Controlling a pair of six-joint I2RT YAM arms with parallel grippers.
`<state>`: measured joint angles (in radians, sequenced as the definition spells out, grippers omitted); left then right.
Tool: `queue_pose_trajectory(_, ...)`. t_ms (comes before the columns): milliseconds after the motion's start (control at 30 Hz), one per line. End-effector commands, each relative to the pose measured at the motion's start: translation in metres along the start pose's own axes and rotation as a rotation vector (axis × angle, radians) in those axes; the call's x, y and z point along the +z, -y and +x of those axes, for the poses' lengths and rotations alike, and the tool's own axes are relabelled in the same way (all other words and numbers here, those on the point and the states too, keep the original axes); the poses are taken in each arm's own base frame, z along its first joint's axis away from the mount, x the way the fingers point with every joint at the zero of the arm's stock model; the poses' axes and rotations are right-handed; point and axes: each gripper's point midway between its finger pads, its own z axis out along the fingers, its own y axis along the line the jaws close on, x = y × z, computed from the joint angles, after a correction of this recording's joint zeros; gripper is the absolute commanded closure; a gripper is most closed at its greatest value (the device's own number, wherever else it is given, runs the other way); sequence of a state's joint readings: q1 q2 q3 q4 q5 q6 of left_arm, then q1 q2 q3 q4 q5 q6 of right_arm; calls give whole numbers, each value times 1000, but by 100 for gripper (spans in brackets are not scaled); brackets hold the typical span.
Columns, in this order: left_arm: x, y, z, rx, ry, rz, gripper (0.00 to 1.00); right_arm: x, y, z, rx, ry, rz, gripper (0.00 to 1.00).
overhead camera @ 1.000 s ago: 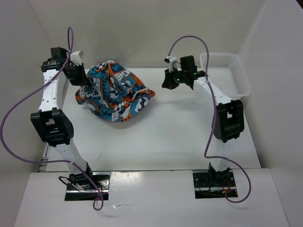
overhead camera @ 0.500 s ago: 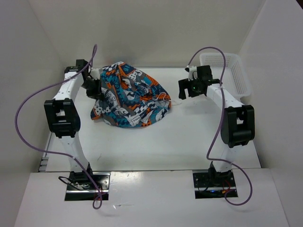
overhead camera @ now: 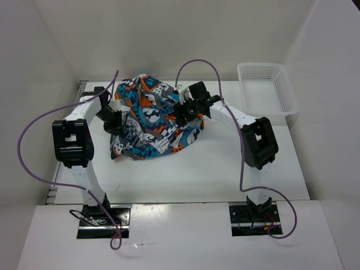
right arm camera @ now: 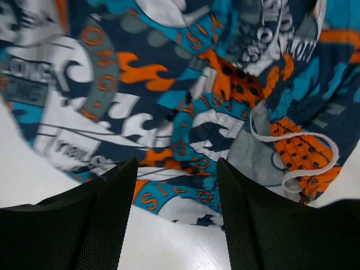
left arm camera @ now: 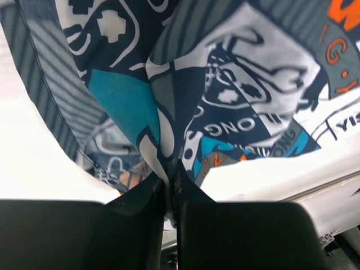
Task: Fold and stack the shorts
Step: Flatten the shorts out
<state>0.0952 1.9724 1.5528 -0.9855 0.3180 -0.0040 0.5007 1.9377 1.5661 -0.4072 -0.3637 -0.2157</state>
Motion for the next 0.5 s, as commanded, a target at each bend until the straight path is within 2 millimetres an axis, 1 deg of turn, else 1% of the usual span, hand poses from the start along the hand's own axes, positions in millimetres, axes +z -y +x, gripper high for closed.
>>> queue_pose_trajectory(0, -23, 5, 4, 10, 55, 1, 85, 19, 31, 17, 55, -38, 43, 33)
queue_pose_trajectory(33, -24, 5, 6, 11, 58, 1, 85, 26, 34, 25, 64, -62, 48, 25)
queue_pose_trajectory(67, -24, 1, 9, -4, 54, 0, 83, 29, 35, 29, 67, -71, 46, 22)
queue_pose_trajectory(100, -24, 1, 12, -5, 51, 0, 82, 29, 33, 28, 67, -69, 38, 19)
queue_pose_trajectory(133, -26, -2, 12, -15, 54, -1, 82, 32, 34, 32, 71, -79, 36, 14)
queue_pose_trajectory(167, -23, -4, 16, -20, 41, -9, 80, 31, 38, 33, 77, -78, 42, 11)
queue_pose_trajectory(200, -23, -4, 16, -20, 41, -9, 78, 33, 39, 37, 72, -86, 40, 8)
queue_pose_trajectory(233, -21, -5, 19, -24, 31, -8, 74, 33, 39, 37, 61, -87, 40, 6)
queue_pose_trajectory(267, -19, -5, 25, -30, 14, -7, 70, 37, 38, 49, 73, -117, 33, 5)
queue_pose_trajectory(300, -20, -8, 24, -38, 16, -8, 67, 38, 36, 53, 66, -124, 17, 3)
queue_pose_trajectory(333, -19, -7, 34, -51, -18, -5, 62, 42, 32, 61, 65, -145, -7, 3)
queue_pose_trajectory(367, -20, -6, 36, -55, -28, -4, 58, 44, 26, 74, 83, -177, -39, 3)
queue_pose_trajectory(400, -24, -8, 38, -64, -28, -4, 50, 43, 21, 75, 69, -182, -72, 8)
queue_pose_trajectory(433, -25, -6, 44, -73, -51, -2, 46, 42, 10, 75, 80, -176, -133, 13)
queue_pose_trajectory(467, -30, -8, 45, -82, -44, -3, 43, 42, 4, 80, 77, -186, -166, 17)
